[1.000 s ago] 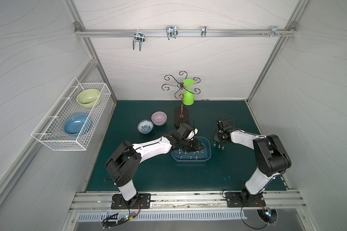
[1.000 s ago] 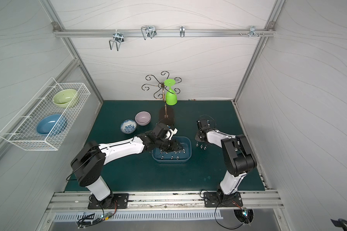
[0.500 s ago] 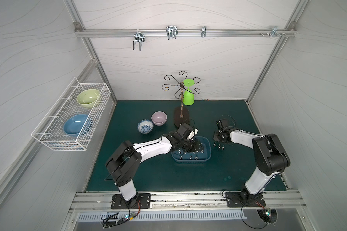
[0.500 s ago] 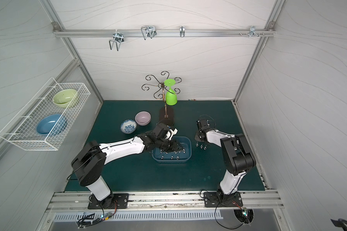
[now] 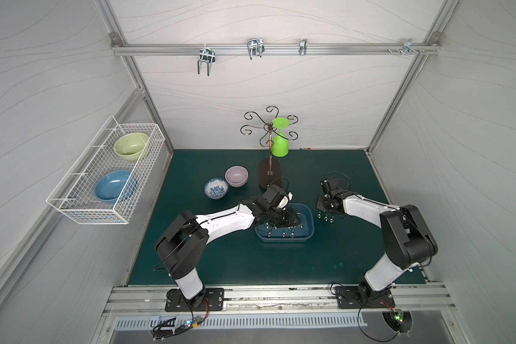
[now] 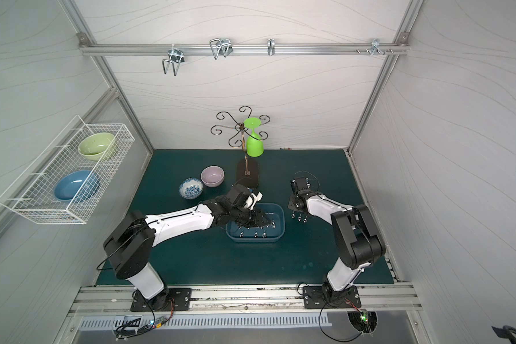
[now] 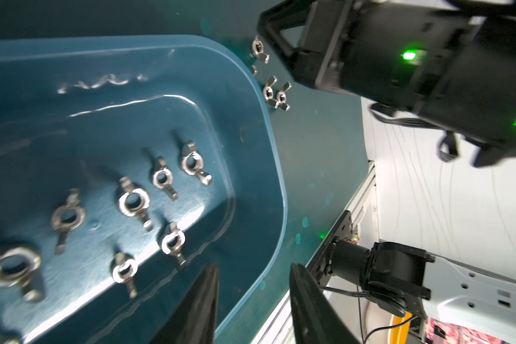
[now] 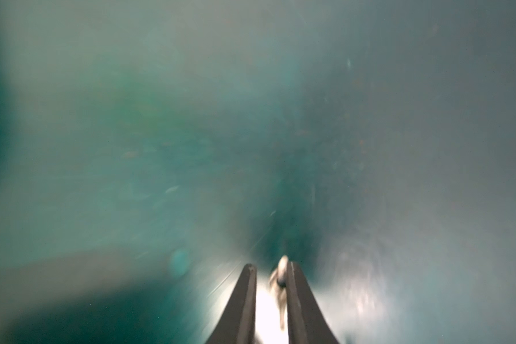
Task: Take out the wing nut from the storage box
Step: Place the wing nut at the center of the board.
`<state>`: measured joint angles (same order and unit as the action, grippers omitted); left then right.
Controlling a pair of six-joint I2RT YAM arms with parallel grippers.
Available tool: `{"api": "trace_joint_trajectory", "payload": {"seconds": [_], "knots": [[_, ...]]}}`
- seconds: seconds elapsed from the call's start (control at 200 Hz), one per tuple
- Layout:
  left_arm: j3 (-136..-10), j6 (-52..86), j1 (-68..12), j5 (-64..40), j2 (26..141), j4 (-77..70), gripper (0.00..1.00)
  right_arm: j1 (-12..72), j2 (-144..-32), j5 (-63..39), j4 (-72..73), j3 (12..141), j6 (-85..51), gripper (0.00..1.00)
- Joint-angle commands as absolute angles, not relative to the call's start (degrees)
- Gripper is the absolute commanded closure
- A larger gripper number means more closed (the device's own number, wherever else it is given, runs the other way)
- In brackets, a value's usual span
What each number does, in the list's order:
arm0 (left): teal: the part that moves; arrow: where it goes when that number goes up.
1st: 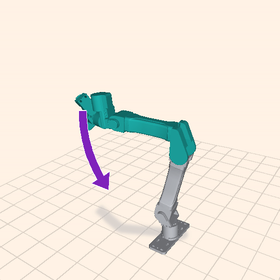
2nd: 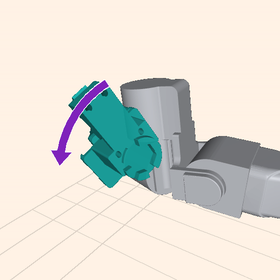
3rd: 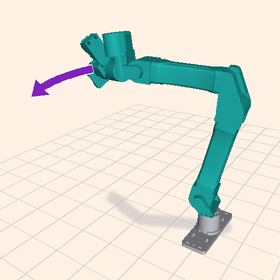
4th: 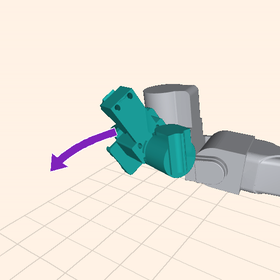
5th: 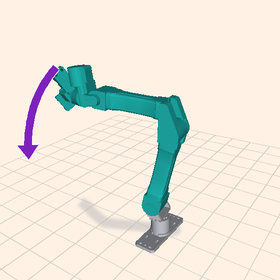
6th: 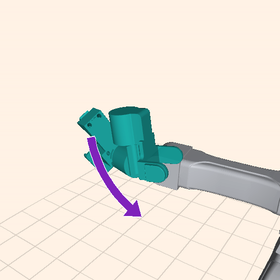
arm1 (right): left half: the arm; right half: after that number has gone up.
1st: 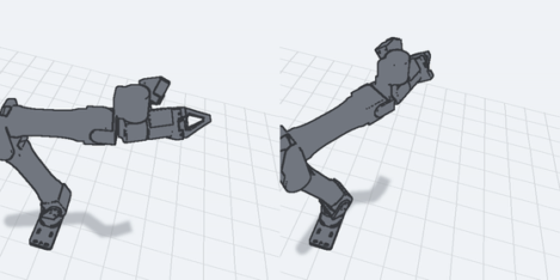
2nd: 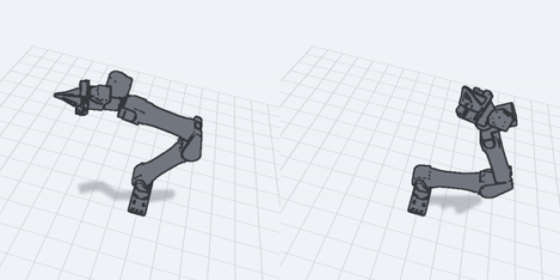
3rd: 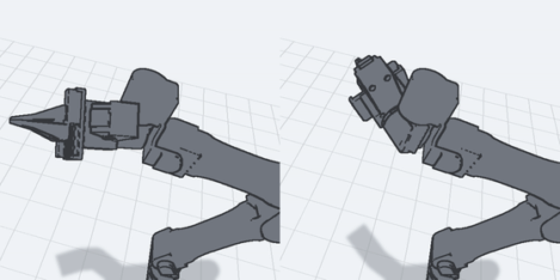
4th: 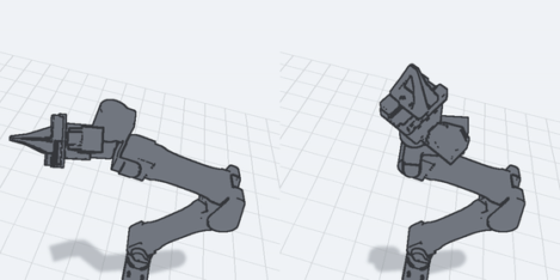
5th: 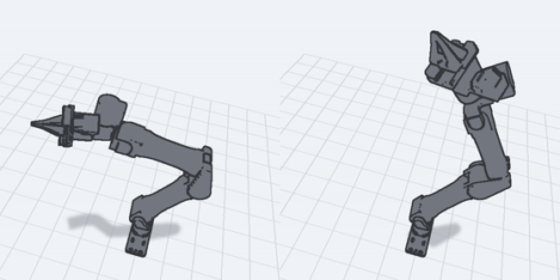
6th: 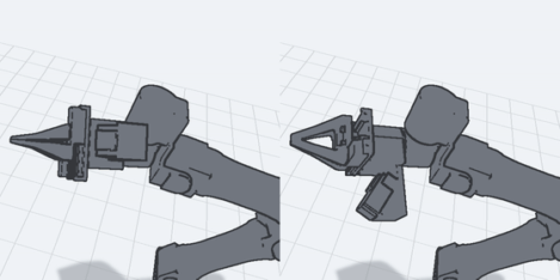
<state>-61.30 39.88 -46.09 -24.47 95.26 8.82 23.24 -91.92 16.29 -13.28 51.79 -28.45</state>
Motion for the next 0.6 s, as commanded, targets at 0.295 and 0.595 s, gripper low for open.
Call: {"api": "trace_joint_trajectory", "payload": {"seconds": [0.295, 0.595], "knots": [[-45.1, 43.2, -31.6, -13.9, 74.6, 8.3, 0.55, 45.3, -90.4, 13.0, -19.0, 59.9, -33.2, 0.73], [-39.2, 42.6, -28.6, -11.8, 68.1, 12.8, 0.55, 49.5, -101.7, 9.1, -14.7, 65.1, -36.9, 0.64]]}}
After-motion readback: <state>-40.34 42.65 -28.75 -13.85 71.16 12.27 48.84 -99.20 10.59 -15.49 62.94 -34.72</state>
